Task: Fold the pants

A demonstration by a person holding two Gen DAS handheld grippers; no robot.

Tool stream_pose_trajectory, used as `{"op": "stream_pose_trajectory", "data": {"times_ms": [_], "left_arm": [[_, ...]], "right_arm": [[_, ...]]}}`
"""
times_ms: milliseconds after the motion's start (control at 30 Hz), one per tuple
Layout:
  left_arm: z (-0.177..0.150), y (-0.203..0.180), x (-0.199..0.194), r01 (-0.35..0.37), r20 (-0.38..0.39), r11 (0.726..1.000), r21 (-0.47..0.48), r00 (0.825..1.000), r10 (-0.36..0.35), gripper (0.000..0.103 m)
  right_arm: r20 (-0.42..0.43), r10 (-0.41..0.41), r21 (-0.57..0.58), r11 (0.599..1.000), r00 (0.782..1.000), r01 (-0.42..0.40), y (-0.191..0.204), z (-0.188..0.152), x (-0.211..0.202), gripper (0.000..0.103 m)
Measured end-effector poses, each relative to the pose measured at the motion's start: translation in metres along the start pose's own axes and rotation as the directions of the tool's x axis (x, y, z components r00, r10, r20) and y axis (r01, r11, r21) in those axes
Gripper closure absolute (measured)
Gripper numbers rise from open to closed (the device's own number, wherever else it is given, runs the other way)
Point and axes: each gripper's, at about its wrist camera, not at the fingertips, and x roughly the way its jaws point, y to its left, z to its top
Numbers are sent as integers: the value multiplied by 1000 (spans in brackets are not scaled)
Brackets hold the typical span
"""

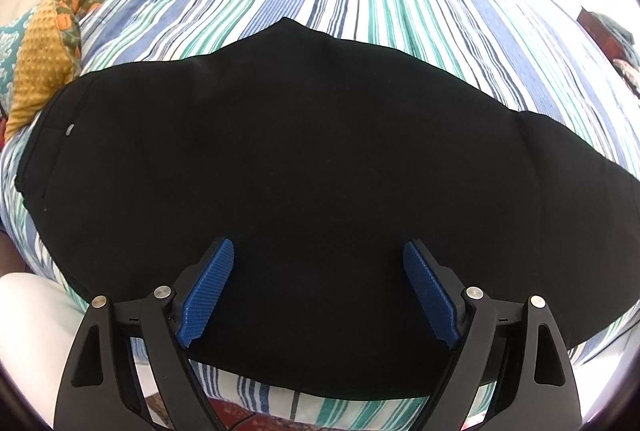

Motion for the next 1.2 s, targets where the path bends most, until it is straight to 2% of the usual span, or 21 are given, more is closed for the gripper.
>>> {"op": "stream_pose_trajectory", "data": {"times_ms": [67, 133, 200, 267, 367, 400, 467, 500, 533, 567, 600, 667, 733, 800, 867, 933, 1033, 1133, 1200], "left_arm": [[0, 1, 0, 1, 2, 1000, 2, 1000, -1, 15], [-1, 1, 0, 0, 4, 1000, 4, 1000, 0, 15], [-2, 0, 0, -2, 4, 1000, 4, 1000, 2, 14], [-1, 0, 1, -5, 5, 1000, 3, 1000, 5, 13], [-1, -1, 2, -11, 5, 1000, 2, 1000, 11, 11], [-1, -1, 2, -13, 5, 1000, 3, 1000, 13, 11], [-1, -1, 2, -11, 6, 1000, 4, 1000, 11, 11], [-1, -1, 1, -8, 5, 1000, 3, 1000, 8, 11], [-2, 0, 1, -6, 5, 1000, 3, 1000, 6, 11], [-2, 0, 0, -5, 5, 1000, 3, 1000, 5, 11], [-2, 0, 0, -5, 5, 1000, 3, 1000, 5, 11], [-2, 1, 0, -5, 4, 1000, 2, 1000, 5, 11], [-1, 0, 0, -5, 3, 1000, 0, 1000, 5, 11], [-1, 1, -1, 0, 3, 1000, -5, 1000, 0, 11], [0, 4, -2, 16, 4, 1000, -21, 1000, -16, 11], [2, 9, -3, 40, 8, 998, -48, 999, -40, 11], [5, 18, -4, 85, 15, 991, -99, 996, -83, 11], [7, 27, -5, 121, 19, 984, -133, 993, -120, 11], [7, 31, -6, 137, 25, 980, -147, 991, -135, 11]], "right_arm": [[-60, -41, -28, 999, 997, 39, 3, 5, 17, 15], [-115, -34, -48, 998, 993, 29, 6, 11, 30, 17], [-201, 14, -83, 996, 980, -32, 12, 14, 40, 34], [-242, 34, -102, 993, 970, -60, 17, 13, 43, 37], [-275, 103, -73, 989, 956, -127, 15, 10, 45, 50], [-280, 61, -94, 991, 958, -90, 15, 9, 48, 51], [-292, -90, -188, 982, 952, 35, 20, 1, 61, 56], [-293, -123, -211, 976, 948, 61, 22, -2, 64, 56], [-285, -143, -227, 971, 948, 79, 26, -2, 66, 57], [-274, -153, -241, 967, 949, 86, 29, -2, 66, 63], [-268, -152, -252, 964, 951, 83, 32, -2, 66, 77], [-274, -138, -263, 963, 952, 64, 37, -5, 66, 89], [-252, -147, -284, 956, 957, 72, 45, -11, 62, 90], [-234, -70, -237, 971, 970, 13, 50, -14, 53, 91], [-220, 85, -163, 979, 972, -123, 57, -22, 39, 91], [-212, 247, -105, 956, 946, -273, 69, -32, 29, 91], [-228, 439, -45, 887, 869, -460, 102, -57, 33, 91], [-295, 529, -17, 830, 796, -558, 143, -92, 63, 91], [-364, 530, -28, 816, 766, -578, 172, -121, 96, 91]]}}
